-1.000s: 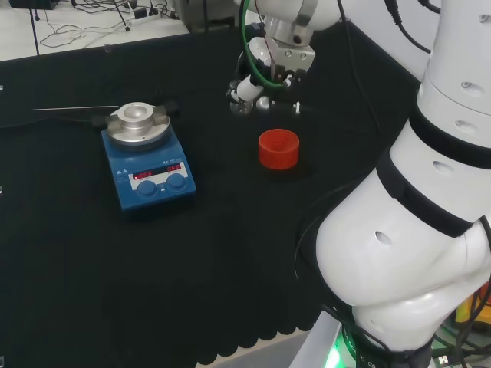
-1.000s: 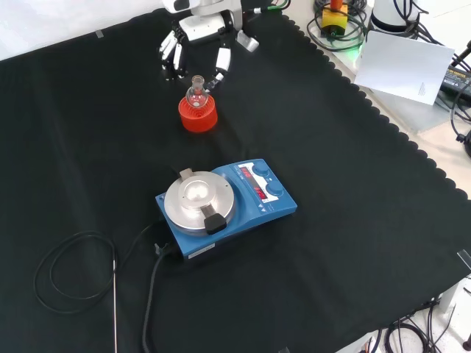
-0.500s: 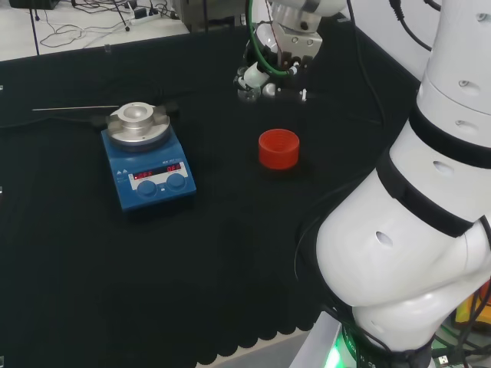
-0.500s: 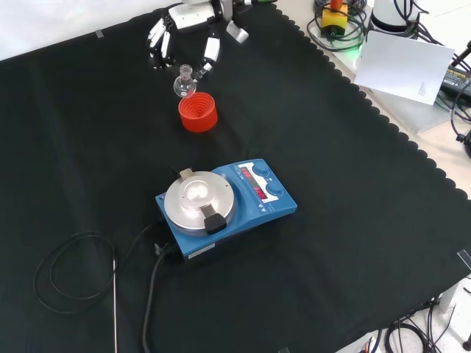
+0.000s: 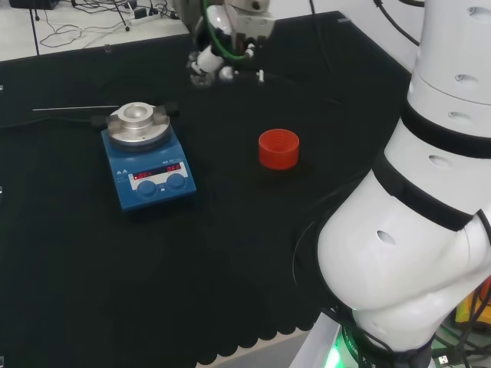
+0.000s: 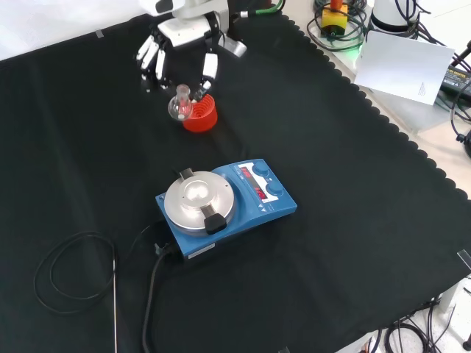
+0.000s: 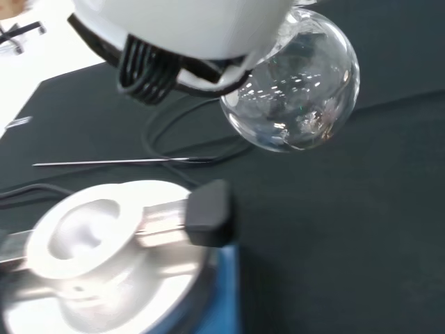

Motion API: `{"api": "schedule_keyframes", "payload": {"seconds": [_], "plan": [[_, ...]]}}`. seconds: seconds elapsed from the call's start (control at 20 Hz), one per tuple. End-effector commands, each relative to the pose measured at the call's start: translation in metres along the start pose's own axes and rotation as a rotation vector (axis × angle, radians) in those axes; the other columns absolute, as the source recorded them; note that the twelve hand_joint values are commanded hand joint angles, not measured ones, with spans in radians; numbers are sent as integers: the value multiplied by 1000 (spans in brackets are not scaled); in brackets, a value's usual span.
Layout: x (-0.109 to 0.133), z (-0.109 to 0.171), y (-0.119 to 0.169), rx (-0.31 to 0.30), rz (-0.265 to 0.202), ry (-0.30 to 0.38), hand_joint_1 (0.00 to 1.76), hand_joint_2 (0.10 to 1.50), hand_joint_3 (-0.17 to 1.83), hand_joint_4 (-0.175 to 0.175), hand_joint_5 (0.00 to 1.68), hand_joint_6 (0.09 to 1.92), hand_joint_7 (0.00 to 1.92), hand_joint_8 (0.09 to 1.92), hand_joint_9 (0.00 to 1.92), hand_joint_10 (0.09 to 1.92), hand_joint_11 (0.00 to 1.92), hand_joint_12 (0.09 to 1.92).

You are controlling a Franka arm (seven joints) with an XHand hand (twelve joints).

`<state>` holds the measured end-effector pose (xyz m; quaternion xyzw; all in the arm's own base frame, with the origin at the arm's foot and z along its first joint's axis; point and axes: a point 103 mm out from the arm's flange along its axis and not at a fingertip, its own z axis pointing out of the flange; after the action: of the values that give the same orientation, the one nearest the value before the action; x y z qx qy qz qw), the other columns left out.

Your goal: Place the round-bottom flask on the heater.

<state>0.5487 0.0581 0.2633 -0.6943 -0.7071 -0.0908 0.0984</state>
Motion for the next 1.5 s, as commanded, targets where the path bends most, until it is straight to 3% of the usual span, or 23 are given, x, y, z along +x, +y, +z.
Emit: {"api": "schedule_keyframes", "payload": {"seconds": [0.05,0.7,1.5], "plan": [[35,16,8,43,-51,-6,1152,554,878,63,1260,808,664,660,855,511,582,1268],[66,36,13,83,-130,27,1152,552,880,66,1262,807,664,660,856,510,582,1268],[93,59,24,123,-179,21,1151,550,882,69,1263,806,664,661,857,508,582,1268]]}}
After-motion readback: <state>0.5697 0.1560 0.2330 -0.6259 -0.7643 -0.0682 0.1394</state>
